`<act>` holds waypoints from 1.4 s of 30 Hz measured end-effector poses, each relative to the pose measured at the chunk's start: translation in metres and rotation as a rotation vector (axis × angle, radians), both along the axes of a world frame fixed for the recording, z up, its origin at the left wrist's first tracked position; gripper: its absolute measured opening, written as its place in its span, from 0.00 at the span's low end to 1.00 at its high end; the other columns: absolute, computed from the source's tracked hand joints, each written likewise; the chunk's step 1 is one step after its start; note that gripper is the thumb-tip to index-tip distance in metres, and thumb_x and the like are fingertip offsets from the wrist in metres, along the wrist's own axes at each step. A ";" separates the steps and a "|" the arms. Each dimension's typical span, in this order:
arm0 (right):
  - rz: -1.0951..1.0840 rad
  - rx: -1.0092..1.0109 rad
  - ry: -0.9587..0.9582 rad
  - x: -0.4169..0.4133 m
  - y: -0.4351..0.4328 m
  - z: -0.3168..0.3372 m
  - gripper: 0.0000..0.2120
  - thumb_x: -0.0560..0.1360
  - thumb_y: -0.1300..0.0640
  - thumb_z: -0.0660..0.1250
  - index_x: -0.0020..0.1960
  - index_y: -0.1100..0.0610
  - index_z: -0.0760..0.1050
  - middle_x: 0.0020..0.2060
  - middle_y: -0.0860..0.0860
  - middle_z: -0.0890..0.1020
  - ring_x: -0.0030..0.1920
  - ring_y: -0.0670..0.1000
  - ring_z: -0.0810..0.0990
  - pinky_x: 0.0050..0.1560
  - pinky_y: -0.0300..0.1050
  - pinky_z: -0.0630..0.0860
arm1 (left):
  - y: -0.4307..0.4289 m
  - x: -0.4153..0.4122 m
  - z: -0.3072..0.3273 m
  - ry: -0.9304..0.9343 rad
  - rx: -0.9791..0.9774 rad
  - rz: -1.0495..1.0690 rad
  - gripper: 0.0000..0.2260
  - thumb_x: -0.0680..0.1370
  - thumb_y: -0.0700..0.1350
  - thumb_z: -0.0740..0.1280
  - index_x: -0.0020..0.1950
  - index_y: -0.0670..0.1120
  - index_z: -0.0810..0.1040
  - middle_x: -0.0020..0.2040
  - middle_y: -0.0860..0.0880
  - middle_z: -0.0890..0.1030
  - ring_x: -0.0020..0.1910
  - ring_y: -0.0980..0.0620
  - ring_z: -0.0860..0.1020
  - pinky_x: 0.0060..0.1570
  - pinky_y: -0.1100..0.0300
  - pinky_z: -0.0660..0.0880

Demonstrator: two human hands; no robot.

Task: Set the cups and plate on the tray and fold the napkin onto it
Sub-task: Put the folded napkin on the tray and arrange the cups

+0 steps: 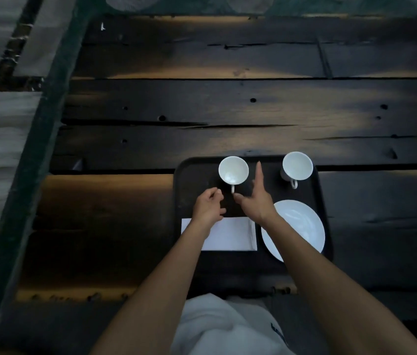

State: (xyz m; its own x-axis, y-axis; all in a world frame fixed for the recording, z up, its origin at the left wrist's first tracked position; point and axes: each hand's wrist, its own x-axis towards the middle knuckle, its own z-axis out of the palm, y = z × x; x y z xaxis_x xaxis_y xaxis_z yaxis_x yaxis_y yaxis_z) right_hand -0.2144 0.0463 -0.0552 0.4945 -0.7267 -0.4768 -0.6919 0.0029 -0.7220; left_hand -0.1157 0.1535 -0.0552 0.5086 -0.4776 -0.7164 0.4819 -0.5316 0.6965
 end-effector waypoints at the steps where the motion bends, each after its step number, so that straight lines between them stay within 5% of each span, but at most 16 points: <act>1: -0.011 -0.018 0.002 -0.007 0.004 0.002 0.51 0.74 0.55 0.71 0.79 0.37 0.36 0.67 0.59 0.77 0.63 0.61 0.78 0.53 0.44 0.68 | 0.004 -0.004 0.002 -0.004 0.002 -0.020 0.17 0.84 0.52 0.59 0.73 0.51 0.70 0.66 0.49 0.78 0.51 0.48 0.82 0.46 0.57 0.79; 7: -0.053 -0.044 -0.015 -0.044 0.012 0.008 0.49 0.74 0.55 0.72 0.80 0.39 0.39 0.75 0.58 0.69 0.67 0.56 0.78 0.64 0.51 0.74 | 0.011 -0.022 0.009 -0.011 -0.020 -0.096 0.16 0.84 0.53 0.59 0.70 0.50 0.72 0.57 0.52 0.80 0.48 0.51 0.83 0.51 0.55 0.80; 11: -0.068 -0.113 -0.031 -0.063 -0.002 0.012 0.47 0.74 0.57 0.71 0.81 0.43 0.43 0.71 0.54 0.72 0.45 0.42 0.80 0.52 0.45 0.72 | -0.002 -0.036 0.016 -0.009 -0.052 -0.110 0.15 0.84 0.53 0.59 0.68 0.50 0.74 0.59 0.51 0.80 0.49 0.50 0.83 0.54 0.52 0.80; 14: -0.099 -0.155 -0.011 -0.075 -0.023 0.014 0.44 0.75 0.56 0.70 0.81 0.44 0.46 0.74 0.56 0.69 0.42 0.37 0.77 0.54 0.45 0.69 | -0.021 -0.049 0.018 0.000 -0.055 -0.130 0.16 0.84 0.53 0.60 0.69 0.49 0.73 0.63 0.50 0.80 0.50 0.49 0.83 0.55 0.52 0.80; 20: -0.111 -0.163 0.004 -0.092 -0.075 0.018 0.42 0.75 0.59 0.69 0.81 0.48 0.49 0.67 0.59 0.72 0.43 0.51 0.83 0.57 0.49 0.76 | -0.073 -0.075 0.022 0.018 -0.066 -0.088 0.17 0.84 0.53 0.60 0.70 0.48 0.73 0.62 0.49 0.80 0.52 0.46 0.83 0.53 0.53 0.80; 24: -0.144 -0.150 -0.028 -0.105 -0.109 0.011 0.42 0.74 0.59 0.70 0.80 0.47 0.51 0.71 0.58 0.66 0.59 0.58 0.81 0.64 0.58 0.76 | -0.109 -0.089 0.020 0.020 -0.056 -0.025 0.14 0.84 0.53 0.60 0.66 0.50 0.74 0.60 0.50 0.80 0.50 0.46 0.83 0.58 0.47 0.80; 29: -0.154 -0.070 0.014 -0.116 -0.141 -0.001 0.45 0.73 0.56 0.71 0.81 0.46 0.49 0.74 0.57 0.61 0.57 0.55 0.80 0.65 0.56 0.74 | -0.140 -0.103 0.017 0.015 -0.010 0.016 0.09 0.84 0.52 0.59 0.62 0.54 0.74 0.61 0.51 0.79 0.49 0.48 0.83 0.57 0.49 0.80; 32: -0.108 -0.019 0.010 -0.118 -0.155 -0.007 0.47 0.72 0.58 0.73 0.81 0.47 0.48 0.76 0.57 0.61 0.53 0.53 0.83 0.60 0.47 0.75 | -0.153 -0.108 0.014 0.021 0.021 0.041 0.15 0.84 0.52 0.58 0.70 0.53 0.72 0.64 0.51 0.77 0.47 0.50 0.83 0.52 0.53 0.80; 36: -0.063 0.098 -0.044 -0.117 -0.167 -0.014 0.47 0.71 0.62 0.73 0.81 0.48 0.49 0.72 0.55 0.68 0.61 0.57 0.80 0.65 0.58 0.75 | -0.168 -0.112 0.007 0.047 0.036 0.041 0.17 0.84 0.51 0.58 0.74 0.54 0.70 0.61 0.53 0.77 0.50 0.49 0.83 0.53 0.53 0.80; 42: -0.053 0.203 -0.116 -0.115 -0.171 -0.024 0.45 0.70 0.63 0.73 0.80 0.48 0.54 0.65 0.54 0.77 0.63 0.54 0.79 0.63 0.59 0.77 | -0.182 -0.118 -0.001 0.064 -0.002 0.099 0.17 0.85 0.46 0.57 0.74 0.54 0.70 0.59 0.51 0.79 0.49 0.49 0.84 0.50 0.56 0.81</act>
State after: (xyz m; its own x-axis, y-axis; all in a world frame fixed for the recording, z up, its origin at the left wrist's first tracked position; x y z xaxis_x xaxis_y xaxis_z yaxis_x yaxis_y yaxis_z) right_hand -0.3291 -0.1250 -0.0793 0.5180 -0.6478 -0.5585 -0.5998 0.1905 -0.7772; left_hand -0.2338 -0.0287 -0.0565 0.5065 -0.4282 -0.7484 0.5760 -0.4779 0.6632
